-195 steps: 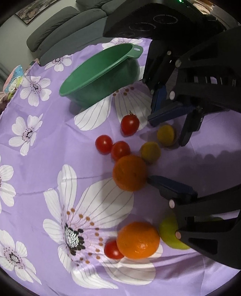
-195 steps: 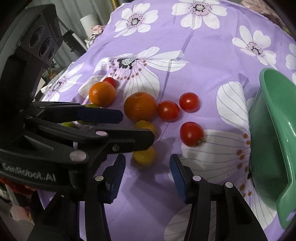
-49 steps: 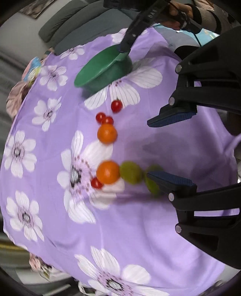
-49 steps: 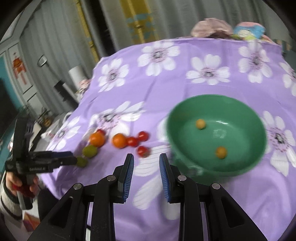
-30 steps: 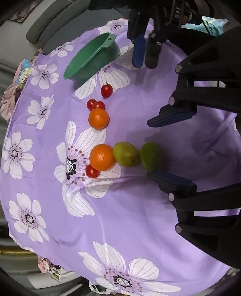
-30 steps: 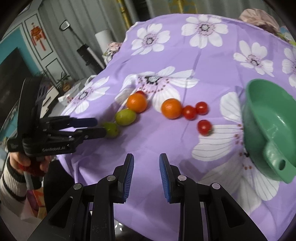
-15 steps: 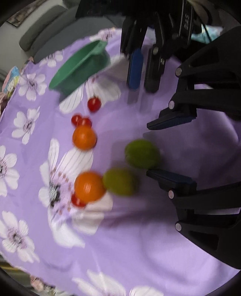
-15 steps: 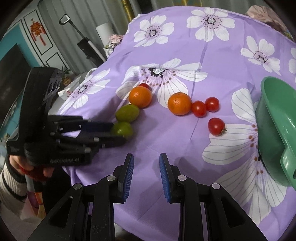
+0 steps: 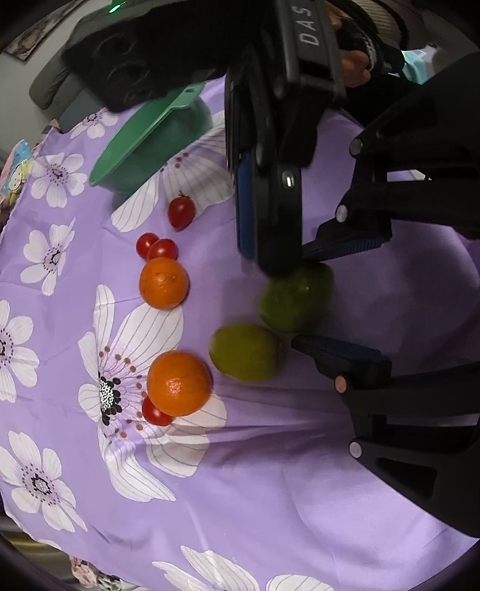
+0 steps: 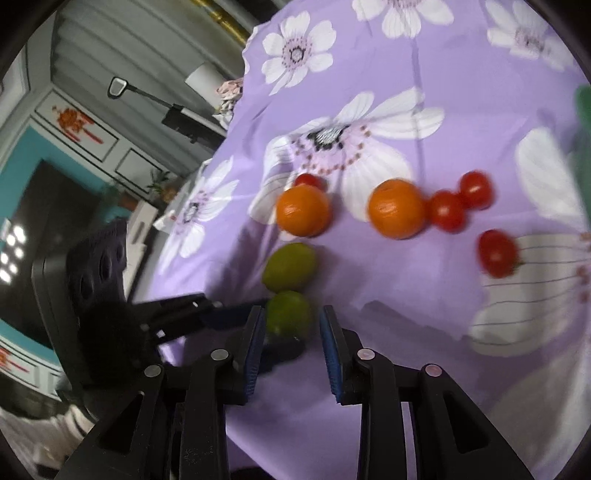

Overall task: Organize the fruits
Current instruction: 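Close the left gripper on a green lime, then carry the green lime into the green bowl and open the left gripper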

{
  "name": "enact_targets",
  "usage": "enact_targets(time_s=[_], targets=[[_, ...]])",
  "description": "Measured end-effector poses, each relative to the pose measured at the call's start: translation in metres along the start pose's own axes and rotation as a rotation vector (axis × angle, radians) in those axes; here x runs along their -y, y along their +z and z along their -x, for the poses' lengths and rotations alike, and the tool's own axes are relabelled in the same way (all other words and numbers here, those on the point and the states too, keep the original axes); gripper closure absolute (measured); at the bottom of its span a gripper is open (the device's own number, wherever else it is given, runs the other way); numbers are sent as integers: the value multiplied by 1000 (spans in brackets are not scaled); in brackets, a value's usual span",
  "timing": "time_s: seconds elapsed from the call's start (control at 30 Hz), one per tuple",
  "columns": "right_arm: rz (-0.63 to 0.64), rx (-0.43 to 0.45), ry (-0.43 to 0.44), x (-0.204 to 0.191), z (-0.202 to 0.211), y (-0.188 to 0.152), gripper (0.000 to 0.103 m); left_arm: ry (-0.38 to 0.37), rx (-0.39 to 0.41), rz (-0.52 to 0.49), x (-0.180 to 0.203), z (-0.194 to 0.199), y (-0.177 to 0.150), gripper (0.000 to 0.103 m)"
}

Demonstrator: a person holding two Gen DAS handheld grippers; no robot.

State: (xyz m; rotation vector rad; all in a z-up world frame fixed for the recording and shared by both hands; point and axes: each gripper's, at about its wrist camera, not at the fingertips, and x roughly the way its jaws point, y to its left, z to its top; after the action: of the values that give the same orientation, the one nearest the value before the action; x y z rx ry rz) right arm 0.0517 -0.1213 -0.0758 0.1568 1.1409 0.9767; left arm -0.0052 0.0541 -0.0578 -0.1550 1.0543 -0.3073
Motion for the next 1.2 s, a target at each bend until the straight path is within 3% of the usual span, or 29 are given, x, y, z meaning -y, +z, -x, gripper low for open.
enact_targets(time_s=[0.33,0.5,0.7,1.2], targets=[[7,-94,-38,-4,-33,5,67,-31,14,47,-3,0,-4,67],[9,-89,-39,-2,-32,7,67,-38,22,60,-4,-2,-3,67],[-2,-65,-45,3,-26,4,67,-54,22,74,-4,-4,1,68],[10,81,-74,-5,30,-6,67,-67,92,-43,38,20,15,68]])
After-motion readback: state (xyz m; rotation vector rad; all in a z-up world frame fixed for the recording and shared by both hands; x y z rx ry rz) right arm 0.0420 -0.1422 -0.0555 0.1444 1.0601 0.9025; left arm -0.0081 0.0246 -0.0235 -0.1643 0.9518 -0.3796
